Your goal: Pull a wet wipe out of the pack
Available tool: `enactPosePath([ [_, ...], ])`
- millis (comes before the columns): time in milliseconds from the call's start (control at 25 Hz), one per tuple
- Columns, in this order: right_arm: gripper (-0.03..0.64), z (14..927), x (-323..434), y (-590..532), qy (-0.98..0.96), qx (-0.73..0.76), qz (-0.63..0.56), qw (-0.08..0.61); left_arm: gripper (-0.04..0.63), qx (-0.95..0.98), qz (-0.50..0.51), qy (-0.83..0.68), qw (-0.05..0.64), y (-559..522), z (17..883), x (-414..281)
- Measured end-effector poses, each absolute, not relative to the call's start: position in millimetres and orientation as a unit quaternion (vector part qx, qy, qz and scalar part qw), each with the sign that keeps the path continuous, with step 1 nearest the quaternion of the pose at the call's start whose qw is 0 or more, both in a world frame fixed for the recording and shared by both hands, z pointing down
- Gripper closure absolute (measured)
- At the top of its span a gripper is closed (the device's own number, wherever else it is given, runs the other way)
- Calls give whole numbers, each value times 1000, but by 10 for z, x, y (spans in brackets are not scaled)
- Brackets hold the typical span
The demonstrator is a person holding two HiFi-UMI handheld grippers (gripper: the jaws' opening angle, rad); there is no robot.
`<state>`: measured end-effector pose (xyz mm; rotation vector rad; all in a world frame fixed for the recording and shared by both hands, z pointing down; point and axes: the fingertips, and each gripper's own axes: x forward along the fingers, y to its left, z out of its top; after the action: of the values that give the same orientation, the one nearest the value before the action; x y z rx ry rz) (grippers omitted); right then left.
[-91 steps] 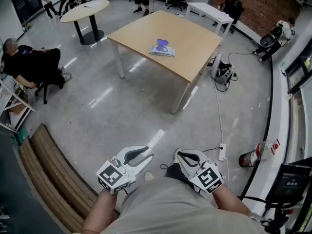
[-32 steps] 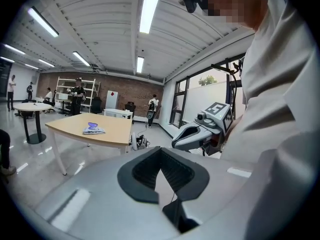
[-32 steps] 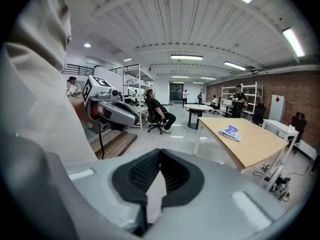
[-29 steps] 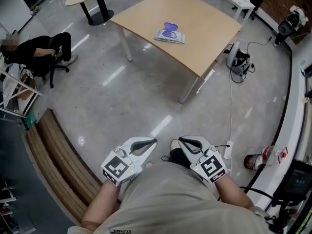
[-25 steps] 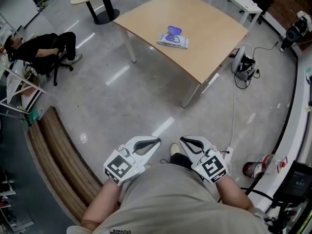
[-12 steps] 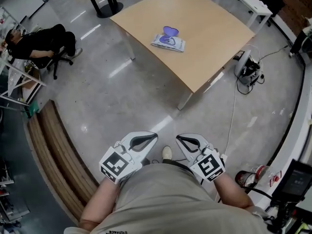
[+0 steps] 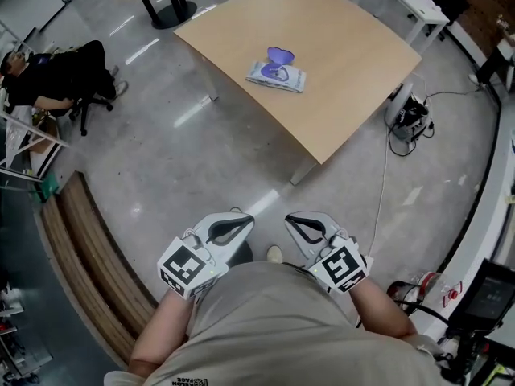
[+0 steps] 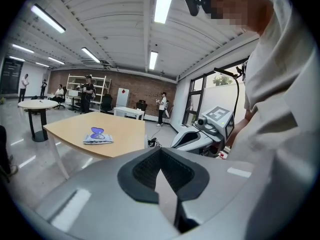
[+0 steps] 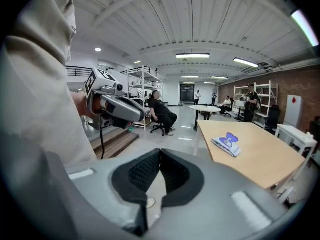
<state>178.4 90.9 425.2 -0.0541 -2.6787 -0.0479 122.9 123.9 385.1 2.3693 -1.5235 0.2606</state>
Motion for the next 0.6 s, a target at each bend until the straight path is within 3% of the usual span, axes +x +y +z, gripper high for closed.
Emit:
enactPosePath([
  [600, 614, 4116, 459, 460, -967, 61, -20, 248, 591, 872, 77, -466, 131, 671, 3801, -147],
])
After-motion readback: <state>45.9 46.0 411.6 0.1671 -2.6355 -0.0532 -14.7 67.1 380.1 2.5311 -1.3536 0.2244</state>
